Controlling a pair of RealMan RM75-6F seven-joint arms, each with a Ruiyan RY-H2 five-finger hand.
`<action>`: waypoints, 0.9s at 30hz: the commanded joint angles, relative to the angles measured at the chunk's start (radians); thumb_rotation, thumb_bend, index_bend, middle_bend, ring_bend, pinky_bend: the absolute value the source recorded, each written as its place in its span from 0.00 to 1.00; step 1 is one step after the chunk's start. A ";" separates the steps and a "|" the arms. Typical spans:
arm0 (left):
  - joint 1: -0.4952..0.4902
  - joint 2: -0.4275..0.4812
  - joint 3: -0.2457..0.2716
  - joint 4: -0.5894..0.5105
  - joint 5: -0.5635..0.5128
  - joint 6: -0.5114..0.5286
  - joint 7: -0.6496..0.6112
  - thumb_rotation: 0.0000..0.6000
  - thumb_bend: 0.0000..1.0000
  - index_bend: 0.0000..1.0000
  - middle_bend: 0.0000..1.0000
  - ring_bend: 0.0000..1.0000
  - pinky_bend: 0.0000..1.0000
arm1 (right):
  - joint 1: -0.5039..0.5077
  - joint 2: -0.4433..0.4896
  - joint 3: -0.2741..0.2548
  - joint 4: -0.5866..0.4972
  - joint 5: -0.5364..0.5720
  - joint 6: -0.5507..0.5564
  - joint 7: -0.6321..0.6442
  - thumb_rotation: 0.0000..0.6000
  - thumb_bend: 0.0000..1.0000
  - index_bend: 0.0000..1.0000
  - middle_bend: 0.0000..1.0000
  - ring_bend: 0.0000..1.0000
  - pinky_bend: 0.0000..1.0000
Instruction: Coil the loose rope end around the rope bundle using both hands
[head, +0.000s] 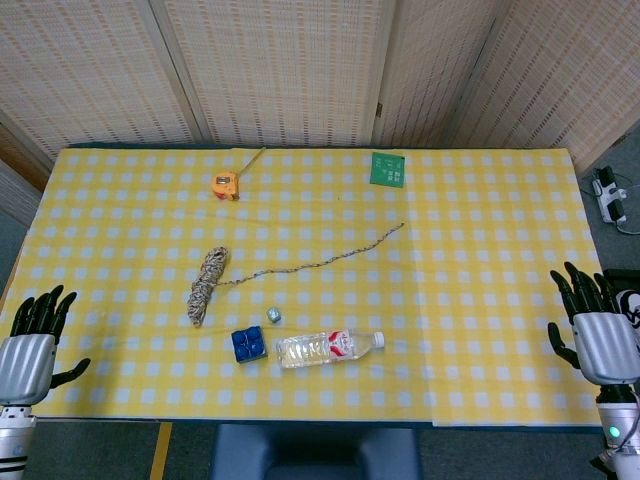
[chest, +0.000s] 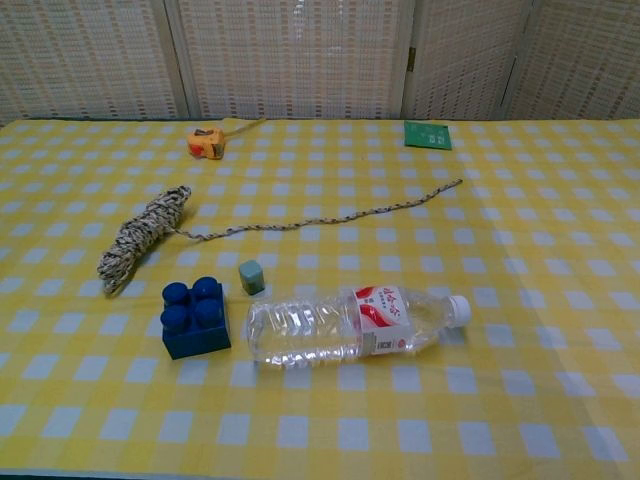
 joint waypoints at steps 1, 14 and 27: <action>-0.002 0.000 -0.001 -0.001 -0.002 -0.002 0.002 1.00 0.19 0.10 0.02 0.03 0.00 | -0.001 -0.001 0.004 -0.002 0.008 -0.001 -0.005 1.00 0.51 0.00 0.00 0.07 0.00; -0.012 0.014 -0.005 -0.021 -0.004 -0.013 -0.005 1.00 0.19 0.10 0.03 0.04 0.00 | -0.005 0.002 0.003 -0.002 0.006 0.007 0.009 1.00 0.51 0.00 0.00 0.08 0.00; -0.147 0.053 -0.082 -0.074 -0.026 -0.154 -0.035 1.00 0.19 0.10 0.06 0.06 0.00 | -0.012 0.008 0.002 0.000 0.002 0.016 0.032 1.00 0.51 0.00 0.00 0.09 0.00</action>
